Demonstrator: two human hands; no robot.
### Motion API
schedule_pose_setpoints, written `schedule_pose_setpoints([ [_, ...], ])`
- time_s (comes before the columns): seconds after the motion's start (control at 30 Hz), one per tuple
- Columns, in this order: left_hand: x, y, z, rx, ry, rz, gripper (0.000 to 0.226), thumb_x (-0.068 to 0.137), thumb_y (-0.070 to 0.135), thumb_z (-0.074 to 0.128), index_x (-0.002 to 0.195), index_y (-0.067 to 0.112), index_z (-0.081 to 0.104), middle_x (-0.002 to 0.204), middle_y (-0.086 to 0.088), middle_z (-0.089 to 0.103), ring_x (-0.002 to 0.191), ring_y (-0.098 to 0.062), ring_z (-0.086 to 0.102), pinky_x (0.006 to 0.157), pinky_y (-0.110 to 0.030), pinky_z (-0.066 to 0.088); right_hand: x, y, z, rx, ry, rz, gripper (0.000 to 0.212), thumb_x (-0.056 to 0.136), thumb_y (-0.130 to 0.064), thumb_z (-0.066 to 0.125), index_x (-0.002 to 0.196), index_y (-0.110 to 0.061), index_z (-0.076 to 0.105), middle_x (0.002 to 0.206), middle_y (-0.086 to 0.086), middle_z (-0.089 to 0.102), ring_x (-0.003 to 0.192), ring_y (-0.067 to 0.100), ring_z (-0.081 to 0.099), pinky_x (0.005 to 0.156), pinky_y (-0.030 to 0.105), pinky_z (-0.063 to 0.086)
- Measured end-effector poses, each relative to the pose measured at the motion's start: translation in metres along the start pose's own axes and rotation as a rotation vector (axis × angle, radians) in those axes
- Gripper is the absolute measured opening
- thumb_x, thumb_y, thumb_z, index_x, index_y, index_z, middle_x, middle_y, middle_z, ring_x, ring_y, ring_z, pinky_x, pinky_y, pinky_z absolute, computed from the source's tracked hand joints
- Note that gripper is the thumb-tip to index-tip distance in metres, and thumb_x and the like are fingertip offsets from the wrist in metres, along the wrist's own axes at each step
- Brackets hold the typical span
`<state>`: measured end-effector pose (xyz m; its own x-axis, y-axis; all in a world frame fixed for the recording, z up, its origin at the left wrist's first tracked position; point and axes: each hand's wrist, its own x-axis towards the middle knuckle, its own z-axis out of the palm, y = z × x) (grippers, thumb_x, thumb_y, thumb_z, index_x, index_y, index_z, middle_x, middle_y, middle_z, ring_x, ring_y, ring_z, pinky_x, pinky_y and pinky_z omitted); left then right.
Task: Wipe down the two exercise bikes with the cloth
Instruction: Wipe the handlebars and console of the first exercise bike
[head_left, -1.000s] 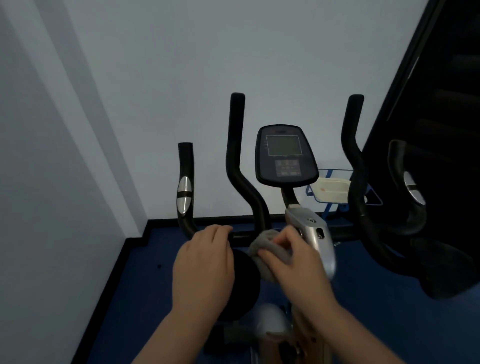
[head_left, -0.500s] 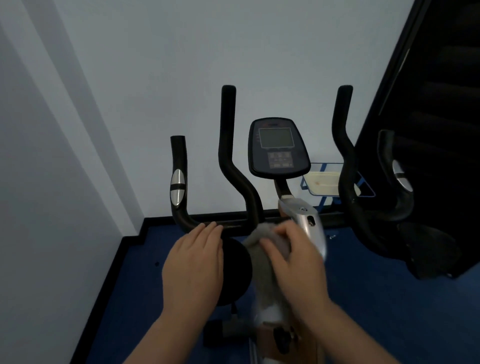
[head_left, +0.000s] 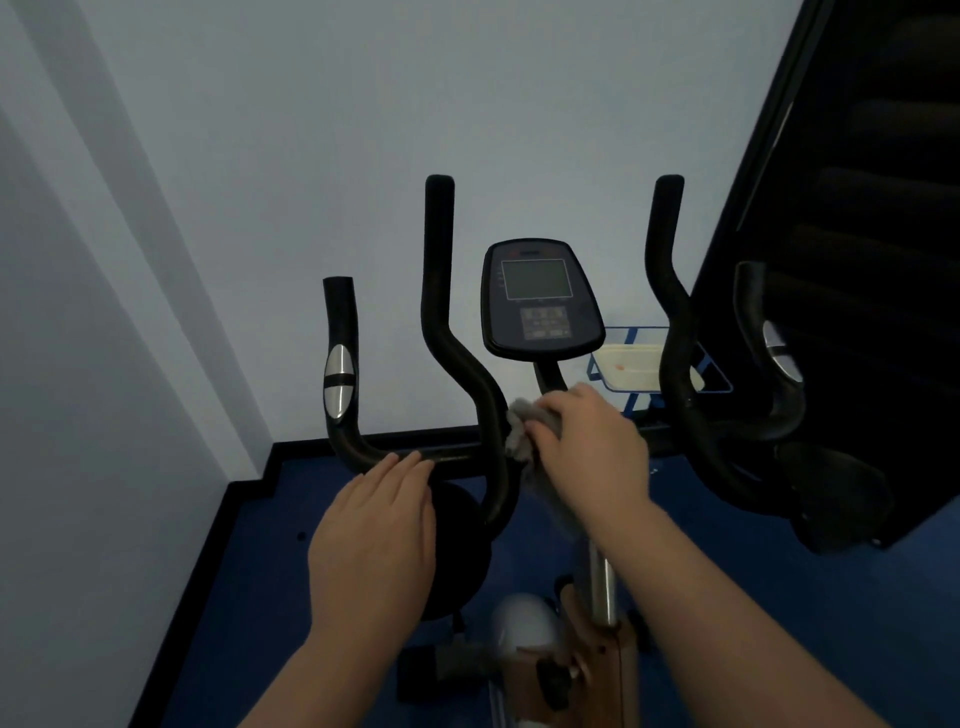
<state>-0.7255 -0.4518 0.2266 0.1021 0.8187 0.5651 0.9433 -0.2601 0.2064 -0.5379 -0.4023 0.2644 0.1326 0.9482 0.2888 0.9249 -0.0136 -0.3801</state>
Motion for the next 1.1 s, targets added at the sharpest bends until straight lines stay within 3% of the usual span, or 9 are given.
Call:
schedule_pose_setpoints([
  [0.13,-0.002,0.002,-0.001,-0.015,-0.006,-0.007,0.031,0.073,0.002,0.076,0.104,0.007,0.074,0.108,-0.008,0.072,0.103,-0.025,0.069,0.088,-0.043,0.055,-0.014,-0.004,0.009,-0.053,-0.042,-0.007,0.026,0.101,-0.035,0.043,0.115,-0.026,0.063,0.122,-0.009,0.051,0.094,0.019,0.060,0.070,0.032,0.048],
  [0.23,-0.002,0.001,-0.001,-0.019,0.002,0.005,0.032,0.071,0.001,0.077,0.102,0.006,0.075,0.106,-0.008,0.073,0.101,-0.025,0.069,0.086,-0.043,0.056,-0.020,0.015,0.002,-0.030,-0.029,-0.054,0.021,0.096,-0.038,0.050,0.112,-0.034,0.064,0.114,-0.013,0.053,0.091,0.013,0.057,0.063,0.028,0.043],
  [0.3,-0.001,0.000,-0.002,-0.011,0.014,0.004,0.033,0.069,0.000,0.078,0.101,0.006,0.075,0.105,-0.008,0.073,0.099,-0.026,0.070,0.084,-0.043,0.056,-0.007,0.015,0.001,-0.006,-0.025,-0.024,0.020,0.096,-0.039,0.051,0.107,-0.031,0.066,0.109,-0.013,0.053,0.085,0.008,0.051,0.060,0.025,0.036],
  [0.47,-0.002,0.002,-0.002,0.005,0.023,0.013,0.026,0.079,0.004,0.065,0.103,0.007,0.074,0.104,-0.007,0.073,0.098,-0.025,0.070,0.085,-0.042,0.055,-0.005,-0.005,0.016,-0.151,-0.031,-0.025,0.026,0.102,-0.033,0.039,0.120,-0.025,0.057,0.128,-0.010,0.047,0.099,0.014,0.059,0.073,0.027,0.046],
  [0.6,-0.002,0.001,-0.001,0.005,0.020,0.019,0.026,0.077,0.002,0.070,0.102,0.008,0.075,0.103,-0.006,0.073,0.097,-0.024,0.070,0.085,-0.041,0.054,-0.019,0.025,-0.002,-0.019,-0.041,-0.138,0.019,0.096,-0.037,0.051,0.111,-0.038,0.061,0.117,-0.018,0.053,0.095,0.013,0.059,0.068,0.028,0.047],
  [0.73,-0.001,-0.002,0.000,0.000,0.007,0.012,0.033,0.070,0.000,0.077,0.102,0.007,0.075,0.103,-0.007,0.073,0.097,-0.025,0.070,0.085,-0.041,0.054,-0.003,0.021,0.000,0.030,0.019,-0.047,0.018,0.094,-0.042,0.055,0.107,-0.034,0.066,0.109,-0.016,0.057,0.093,0.009,0.058,0.065,0.025,0.036],
  [0.87,-0.002,0.001,0.001,-0.008,-0.007,0.017,0.033,0.071,0.000,0.076,0.104,0.006,0.074,0.104,-0.007,0.073,0.099,-0.026,0.069,0.086,-0.042,0.054,-0.005,0.009,0.014,-0.026,0.044,-0.007,0.026,0.097,-0.045,0.049,0.108,-0.029,0.066,0.112,-0.013,0.057,0.093,0.011,0.058,0.065,0.027,0.042],
  [1.0,-0.003,-0.001,0.002,-0.003,0.040,0.024,0.024,0.079,0.003,0.066,0.102,0.007,0.075,0.104,-0.007,0.073,0.098,-0.025,0.070,0.085,-0.041,0.054,-0.020,0.027,0.001,0.094,0.012,-0.054,0.018,0.084,-0.053,0.063,0.093,-0.037,0.066,0.094,-0.017,0.059,0.083,0.006,0.058,0.058,0.026,0.039],
  [1.1,-0.002,0.000,0.001,-0.003,0.056,0.025,0.027,0.081,0.008,0.059,0.103,0.007,0.074,0.104,-0.007,0.073,0.099,-0.025,0.069,0.086,-0.041,0.054,-0.007,0.023,-0.001,0.066,0.031,-0.009,0.018,0.082,-0.052,0.064,0.087,-0.034,0.067,0.088,-0.015,0.060,0.080,0.006,0.057,0.055,0.024,0.034],
])
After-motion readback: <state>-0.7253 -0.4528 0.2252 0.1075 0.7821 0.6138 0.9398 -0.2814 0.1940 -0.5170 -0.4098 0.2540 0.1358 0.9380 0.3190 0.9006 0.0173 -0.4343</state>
